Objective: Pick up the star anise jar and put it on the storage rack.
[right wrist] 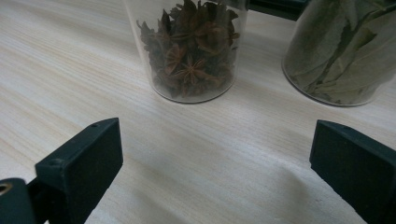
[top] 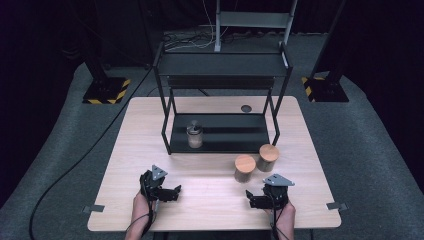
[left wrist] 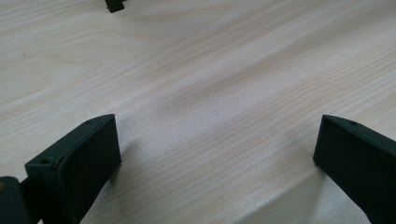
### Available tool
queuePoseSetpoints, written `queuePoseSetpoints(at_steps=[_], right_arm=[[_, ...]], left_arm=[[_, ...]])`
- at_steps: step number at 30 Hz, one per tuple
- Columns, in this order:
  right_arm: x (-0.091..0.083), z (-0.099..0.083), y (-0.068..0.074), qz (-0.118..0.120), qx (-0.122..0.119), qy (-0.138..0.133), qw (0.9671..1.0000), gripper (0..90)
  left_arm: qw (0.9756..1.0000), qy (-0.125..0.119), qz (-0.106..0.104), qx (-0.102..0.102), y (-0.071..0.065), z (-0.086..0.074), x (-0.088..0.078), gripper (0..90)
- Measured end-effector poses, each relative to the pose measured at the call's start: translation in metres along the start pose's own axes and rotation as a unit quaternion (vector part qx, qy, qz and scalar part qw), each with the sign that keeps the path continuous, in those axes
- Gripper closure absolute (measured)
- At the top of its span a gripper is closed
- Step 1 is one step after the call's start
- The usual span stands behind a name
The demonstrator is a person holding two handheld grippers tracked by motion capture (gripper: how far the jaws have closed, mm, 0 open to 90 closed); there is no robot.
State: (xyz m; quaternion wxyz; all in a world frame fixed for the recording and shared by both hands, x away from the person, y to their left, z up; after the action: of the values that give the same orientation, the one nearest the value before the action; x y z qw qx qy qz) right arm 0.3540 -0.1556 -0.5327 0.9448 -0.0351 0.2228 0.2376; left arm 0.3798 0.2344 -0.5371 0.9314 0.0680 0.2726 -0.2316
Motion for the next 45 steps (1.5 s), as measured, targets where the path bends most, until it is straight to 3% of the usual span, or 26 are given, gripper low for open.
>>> queuePoseSetpoints(at_steps=[11, 18, 24, 28, 38, 45], right_arm=[[0.0, 0.0, 0.001, -0.001, -0.006, 0.0, 1.0, 1.8], [0.001, 0.0, 0.004, -0.024, -0.009, 0.005, 0.9997, 0.4], [0.003, 0.009, 0.017, -0.01, -0.003, -0.024, 0.9997, 0.3], [0.014, 0.019, 0.026, -0.005, -0.009, -0.037, 0.9993, 0.5], [0.046, 0.028, 0.03, -0.009, 0.006, -0.041, 0.9991, 0.9], [0.054, 0.036, 0.03, -0.007, 0.006, -0.039, 0.9992, 0.5]], left_arm=[[1.0, 0.0, 0.0, 0.0, 0.0, 0.0, 0.0, 0.1], [1.0, 0.001, 0.0, 0.0, 0.0, 0.0, 0.0, 0.1], [1.0, 0.001, 0.0, 0.0, 0.0, 0.0, 0.0, 0.1], [1.0, 0.001, 0.0, 0.0, 0.0, 0.0, 0.0, 0.1], [1.0, 0.001, 0.0, 0.0, 0.0, 0.0, 0.0, 0.1], [1.0, 0.001, 0.0, 0.0, 0.0, 0.0, 0.0, 0.1]])
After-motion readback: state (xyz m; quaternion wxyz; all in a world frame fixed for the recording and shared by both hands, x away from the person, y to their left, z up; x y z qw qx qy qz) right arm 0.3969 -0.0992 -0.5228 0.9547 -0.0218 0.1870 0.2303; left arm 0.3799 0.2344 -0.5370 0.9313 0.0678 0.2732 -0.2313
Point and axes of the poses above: each handheld gripper's, and its own axes: x roughly forward along the jaws, z roughly out of its top, y roughly to its left, the point moved 1 cm from there along x, roughly forward along the jaws, and after that the axes turned 12 degrees about -y, right-handed, at the moved point
